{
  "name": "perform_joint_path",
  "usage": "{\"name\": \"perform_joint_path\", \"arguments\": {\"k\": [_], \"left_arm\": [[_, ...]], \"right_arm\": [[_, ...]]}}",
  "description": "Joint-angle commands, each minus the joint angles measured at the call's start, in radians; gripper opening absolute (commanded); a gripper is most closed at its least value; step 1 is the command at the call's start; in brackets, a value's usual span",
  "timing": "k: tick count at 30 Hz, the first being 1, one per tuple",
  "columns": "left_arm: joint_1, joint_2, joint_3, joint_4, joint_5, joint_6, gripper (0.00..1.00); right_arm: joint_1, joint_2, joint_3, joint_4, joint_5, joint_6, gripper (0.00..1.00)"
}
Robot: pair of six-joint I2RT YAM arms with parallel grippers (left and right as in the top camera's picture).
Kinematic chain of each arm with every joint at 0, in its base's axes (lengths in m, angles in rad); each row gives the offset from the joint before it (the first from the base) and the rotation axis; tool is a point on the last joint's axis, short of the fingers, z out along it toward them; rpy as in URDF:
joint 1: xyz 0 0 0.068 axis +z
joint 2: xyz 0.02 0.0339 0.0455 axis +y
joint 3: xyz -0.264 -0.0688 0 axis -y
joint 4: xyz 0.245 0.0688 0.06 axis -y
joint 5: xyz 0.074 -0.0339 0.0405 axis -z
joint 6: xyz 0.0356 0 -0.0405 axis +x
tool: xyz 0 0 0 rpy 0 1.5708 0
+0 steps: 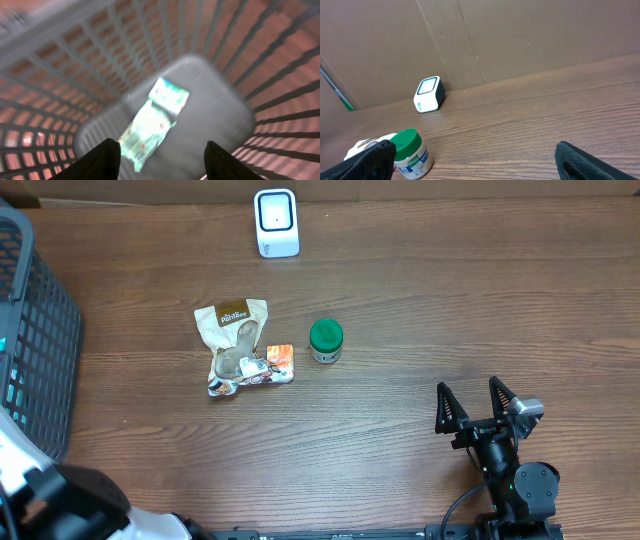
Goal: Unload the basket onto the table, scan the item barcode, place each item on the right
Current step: 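Grasp the teal wipes pack with the left gripper and lift it out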
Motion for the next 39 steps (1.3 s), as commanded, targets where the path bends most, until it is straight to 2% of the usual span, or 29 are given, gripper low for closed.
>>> {"name": "perform_joint_path", "arguments": {"k": [1,10,25,29,31,33,39], "left_arm": [[0.054,0.107,-0.011,-0.031,0.070,0.048,0.53],[0.096,0.365,-0.011,-0.056,0.086,0.246,0.50],[0.101,0.554,-0.012,-0.043,0.051,0.260,0.55],[0.105,0.582,-0.012,-0.043,0.058,0.260,0.42],[0.104,0.591,-0.012,-0.049,0.058,0.260,0.27],[0.104,0.592,-0.012,-0.060,0.058,0.260,0.04],[0.104,0.578,-0.009,-0.112,0.058,0.235,0.04]], "right_arm": [[0.005,-0.010,-0.011,0.005,-0.001,0.002,1.00],[0.005,-0.010,-0.010,0.005,-0.001,0.002,1.00],[0.005,-0.010,-0.010,0.005,-0.001,0.002,1.00],[0.005,-0.010,-0.010,0.005,-0.001,0.002,1.00],[0.005,-0.010,-0.010,0.005,-0.001,0.002,1.00],[0.005,-0.010,-0.011,0.005,-0.001,0.002,1.00],[0.005,-0.010,-0.011,0.005,-0.001,0.002,1.00]]}}
